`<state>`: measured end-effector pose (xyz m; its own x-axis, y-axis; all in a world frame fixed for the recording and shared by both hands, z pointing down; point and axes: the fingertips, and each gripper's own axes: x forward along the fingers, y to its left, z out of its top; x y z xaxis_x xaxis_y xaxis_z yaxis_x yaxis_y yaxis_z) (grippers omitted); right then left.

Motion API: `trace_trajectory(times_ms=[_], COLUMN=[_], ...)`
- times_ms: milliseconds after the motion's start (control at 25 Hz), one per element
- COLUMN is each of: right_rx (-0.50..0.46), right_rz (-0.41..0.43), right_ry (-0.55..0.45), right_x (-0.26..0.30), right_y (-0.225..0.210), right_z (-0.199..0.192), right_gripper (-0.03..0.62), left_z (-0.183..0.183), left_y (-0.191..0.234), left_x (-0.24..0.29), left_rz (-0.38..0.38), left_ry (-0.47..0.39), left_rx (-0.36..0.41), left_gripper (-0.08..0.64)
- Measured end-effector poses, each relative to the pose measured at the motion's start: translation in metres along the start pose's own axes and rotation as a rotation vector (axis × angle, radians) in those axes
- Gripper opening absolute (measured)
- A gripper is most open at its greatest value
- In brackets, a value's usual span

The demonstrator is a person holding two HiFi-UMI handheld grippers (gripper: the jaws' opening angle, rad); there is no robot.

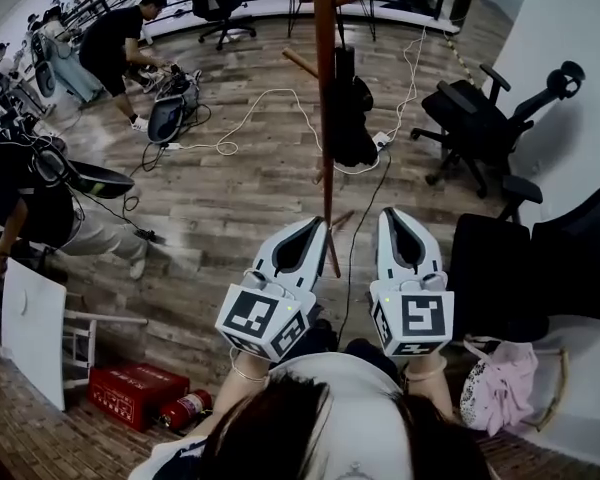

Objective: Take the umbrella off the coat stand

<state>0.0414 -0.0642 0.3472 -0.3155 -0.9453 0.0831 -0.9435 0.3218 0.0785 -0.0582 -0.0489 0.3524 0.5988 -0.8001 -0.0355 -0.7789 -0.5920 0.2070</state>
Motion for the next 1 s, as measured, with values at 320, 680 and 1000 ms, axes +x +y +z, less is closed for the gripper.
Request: trace_trajectory(times_ms=[320, 680, 1000], right_rx=[0.012, -0.005, -0.005], right_rz=[-0.027, -0.028, 0.028], right_ry=[0.004, 0.003, -0.013], right_x=[0.009, 0.021, 0.040], right_y=[0.007, 0.001, -0.010], right_z=[0.003, 0.006, 0.011], right_gripper=[0.035, 0.037, 0.038], left_z=[0.004, 0.005, 0.009], left_y=[0.011, 0.018, 0.020], left_x=[-0.006, 0.002, 0.026], left_rz=[-0.031, -0.021, -0.009], left_ry=[-0.005, -0.012, -0.016], left_rx=[0.002, -0.019, -0.004], left_gripper=[0.009, 0.009, 0.008])
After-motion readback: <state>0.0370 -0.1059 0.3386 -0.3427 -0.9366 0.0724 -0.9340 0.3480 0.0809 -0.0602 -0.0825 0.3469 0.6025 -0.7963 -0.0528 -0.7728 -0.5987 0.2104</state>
